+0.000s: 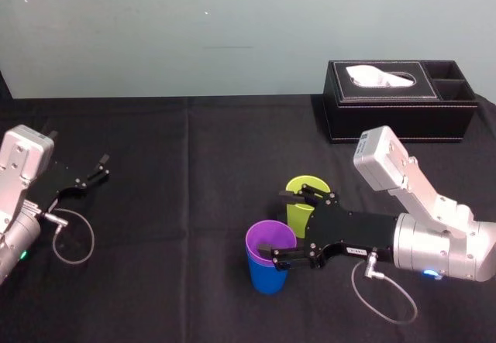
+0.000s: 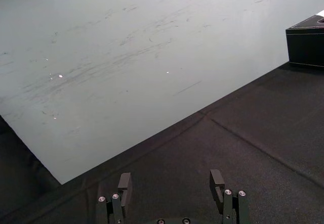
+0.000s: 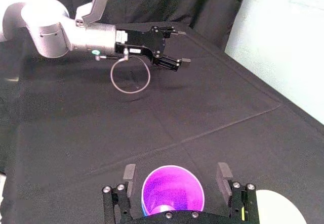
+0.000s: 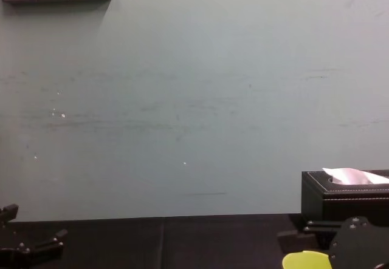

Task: Stack the three plastic cups sequentially using one hand.

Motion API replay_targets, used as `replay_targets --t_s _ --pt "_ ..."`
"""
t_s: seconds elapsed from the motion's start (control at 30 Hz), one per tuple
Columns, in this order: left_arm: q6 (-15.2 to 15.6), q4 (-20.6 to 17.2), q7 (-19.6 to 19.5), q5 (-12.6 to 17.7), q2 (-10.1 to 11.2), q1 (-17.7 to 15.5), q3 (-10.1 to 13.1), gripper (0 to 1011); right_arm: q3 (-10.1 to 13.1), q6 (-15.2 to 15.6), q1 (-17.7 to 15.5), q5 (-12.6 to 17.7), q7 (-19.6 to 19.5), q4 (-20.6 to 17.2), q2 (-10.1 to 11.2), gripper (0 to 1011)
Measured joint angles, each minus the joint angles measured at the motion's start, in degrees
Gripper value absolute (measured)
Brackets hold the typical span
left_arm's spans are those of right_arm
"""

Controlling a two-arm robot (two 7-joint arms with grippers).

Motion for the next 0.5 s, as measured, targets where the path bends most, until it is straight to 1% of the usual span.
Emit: replay_targets --t_s 0.33,0.4,0.5 --pt "0.0 0.0 0.0 0.0 0.0 0.0 0.0 1010 0.1 0.0 -0.1 0.1 -0.2 -0.1 0.0 1003" --pt "0.0 0.0 0.0 0.0 0.0 0.0 0.0 1010 1.3 -0.4 -0.5 0.9 -0.8 -0.7 0.1 1003" --pt "0.0 0.0 0.0 0.0 0.0 0.0 0.0 1010 2.4 -0.7 -1.0 1.6 -1.3 -1.2 0.4 1003"
